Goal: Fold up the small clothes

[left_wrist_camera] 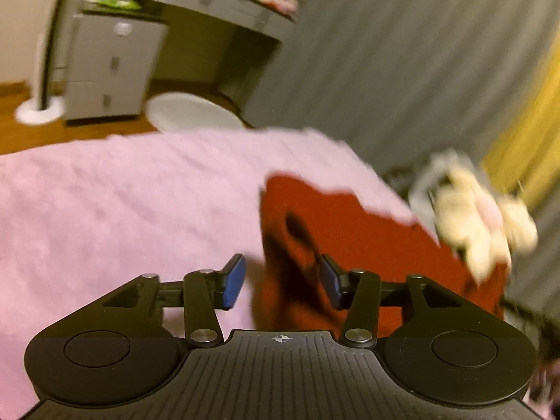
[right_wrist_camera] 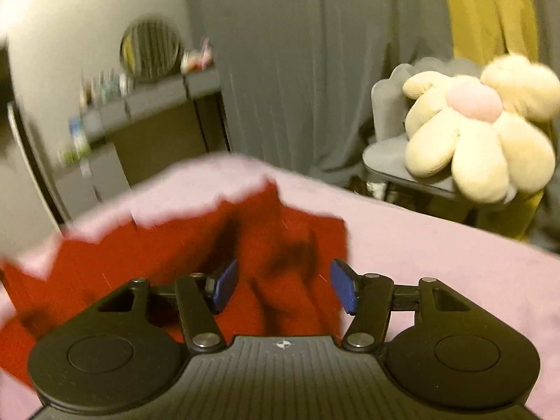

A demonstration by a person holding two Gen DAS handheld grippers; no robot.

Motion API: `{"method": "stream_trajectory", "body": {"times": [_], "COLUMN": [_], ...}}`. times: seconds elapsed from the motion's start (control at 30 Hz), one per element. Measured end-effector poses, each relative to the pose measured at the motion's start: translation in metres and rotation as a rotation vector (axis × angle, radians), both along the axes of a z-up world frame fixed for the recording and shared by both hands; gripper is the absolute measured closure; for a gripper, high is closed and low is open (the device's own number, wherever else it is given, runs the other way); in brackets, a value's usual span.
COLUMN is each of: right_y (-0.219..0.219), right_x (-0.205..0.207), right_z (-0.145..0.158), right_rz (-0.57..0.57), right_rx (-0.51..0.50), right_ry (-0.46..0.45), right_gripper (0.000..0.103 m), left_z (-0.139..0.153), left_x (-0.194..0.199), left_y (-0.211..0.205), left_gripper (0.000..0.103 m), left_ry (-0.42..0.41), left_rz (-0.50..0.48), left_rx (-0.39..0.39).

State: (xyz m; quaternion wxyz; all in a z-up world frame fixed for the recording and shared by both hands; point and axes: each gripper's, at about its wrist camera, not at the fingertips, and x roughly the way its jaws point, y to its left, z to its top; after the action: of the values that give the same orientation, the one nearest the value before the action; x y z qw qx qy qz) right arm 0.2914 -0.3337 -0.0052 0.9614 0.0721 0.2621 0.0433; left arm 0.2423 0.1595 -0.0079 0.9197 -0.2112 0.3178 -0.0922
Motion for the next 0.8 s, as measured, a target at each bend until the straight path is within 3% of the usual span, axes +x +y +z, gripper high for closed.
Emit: {"method": "stream_trajectory", "body": {"times": [0.1, 0.2, 0.33, 0.5, 0.6, 0.7, 0.77, 0.8], "right_y": [0.007, 0.018, 0.036, 0.042, 0.044, 0.044, 0.043, 0.042], "right_x": [0.007, 0.022, 0.049, 0.065, 0.069, 0.069, 0.071, 0.072], "right_z": [-0.009, -0.010, -0.012, -0.017, -0.020, -0.020, -0.021, -0.022], "right_rz": [0.032, 0.066, 0.114, 0.133, 0.146, 0.147, 0.145, 0.145], "right_rx": [-0.059, -0.051, -0.030, -0.005, -0.024, -0.035, -0.033, -0.029], "right_ry": [0.042, 0.039, 0.066, 0.084, 0.096, 0.090, 0.097, 0.098], "right_gripper": [0.045, 0.043, 0.043, 0.079, 0.091, 0.092, 0.087, 0.078], "left_z": [-0.012, -0.018, -0.018, -0.015, -0.017, -0.018, -0.020, -0.022], "left_x": [-0.002, 0.012, 0.031, 0.059, 0.074, 0.081, 0.081, 0.082], "left_y": [-0.007, -0.022, -0.033, -0.034, -0.036, -0.035, -0.033, -0.032], "left_gripper": [0.045, 0.045, 0.045, 0.048, 0.065, 0.081, 0.081, 0.080], "left_ry": [0.023, 0.048, 0.036, 0.013, 0.034, 0.048, 0.048, 0.051], "left_rz": [-0.056, -0.092, -0.115, -0.109, -0.108, -0.090, -0.087, -0.092], "left_rx": [0.068, 0.101, 0.081, 0.048, 0.015, 0.011, -0.011, -0.017]}}
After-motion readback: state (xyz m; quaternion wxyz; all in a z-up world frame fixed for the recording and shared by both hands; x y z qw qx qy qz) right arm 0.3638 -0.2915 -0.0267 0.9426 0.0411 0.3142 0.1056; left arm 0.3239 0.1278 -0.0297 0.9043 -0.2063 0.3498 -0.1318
